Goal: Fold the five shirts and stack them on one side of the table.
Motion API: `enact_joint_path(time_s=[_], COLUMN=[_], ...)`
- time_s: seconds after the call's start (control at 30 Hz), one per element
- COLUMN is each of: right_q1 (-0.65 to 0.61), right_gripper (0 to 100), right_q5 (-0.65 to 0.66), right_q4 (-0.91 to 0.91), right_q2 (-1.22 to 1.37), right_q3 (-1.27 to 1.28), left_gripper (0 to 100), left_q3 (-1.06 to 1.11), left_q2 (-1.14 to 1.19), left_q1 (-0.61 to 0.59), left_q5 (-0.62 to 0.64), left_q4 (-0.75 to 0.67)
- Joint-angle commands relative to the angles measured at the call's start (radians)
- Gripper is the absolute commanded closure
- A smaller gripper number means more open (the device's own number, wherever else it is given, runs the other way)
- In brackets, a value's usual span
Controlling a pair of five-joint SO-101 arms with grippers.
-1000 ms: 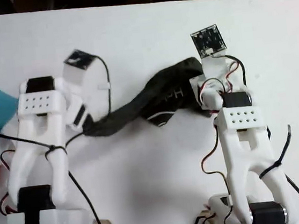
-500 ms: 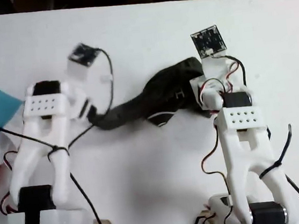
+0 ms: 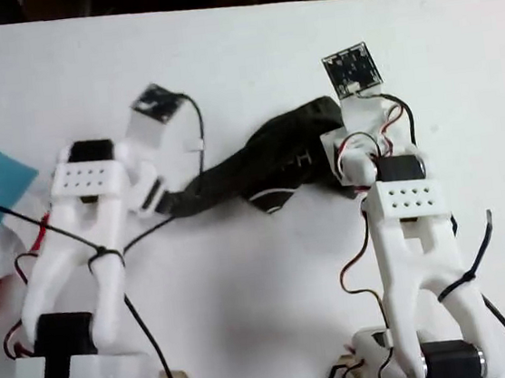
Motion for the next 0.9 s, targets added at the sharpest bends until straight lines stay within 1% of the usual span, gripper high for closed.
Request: enact_joint_path(time_s=[0.0, 0.1, 0.2, 0.37, 0.63, 0.7, 0.77, 0.87], right_q1=[0.005, 0.005, 0.005, 0.005, 0.007, 0.007, 0.007, 0.007], right_gripper=[98.1, 98.1, 98.1, 98.1, 98.1, 98.1, 98.1, 98.1], right_q5=[-0.008, -0.008, -0.008, -0.008, -0.008, -0.008, -0.008, -0.008], right_q4=[0.004, 0.004, 0.004, 0.004, 0.004, 0.004, 0.004, 0.004], right_q2=[-0.039, -0.039, -0.039, -0.039, -0.039, -0.039, -0.039, -0.039], right_q3=[-0.005, -0.005, -0.005, -0.005, -0.005, -0.005, -0.005, -0.005], left_gripper=[78, 74, 70, 69, 69, 70, 72, 79], left_q3=[0.018, 0.051, 0.084, 0.120, 0.018, -0.025, -0.067, -0.130], left_q2=[-0.005, -0.003, -0.003, 0.002, 0.216, 0.244, 0.253, 0.255], left_q1=[0.029, 0.041, 0.037, 0.044, 0.040, 0.041, 0.044, 0.044], left_q5=[-0.005, 0.003, 0.068, 0.087, 0.081, 0.083, 0.083, 0.083], left_q4=[-0.081, -0.126, -0.181, -0.259, -0.253, -0.222, -0.184, -0.133])
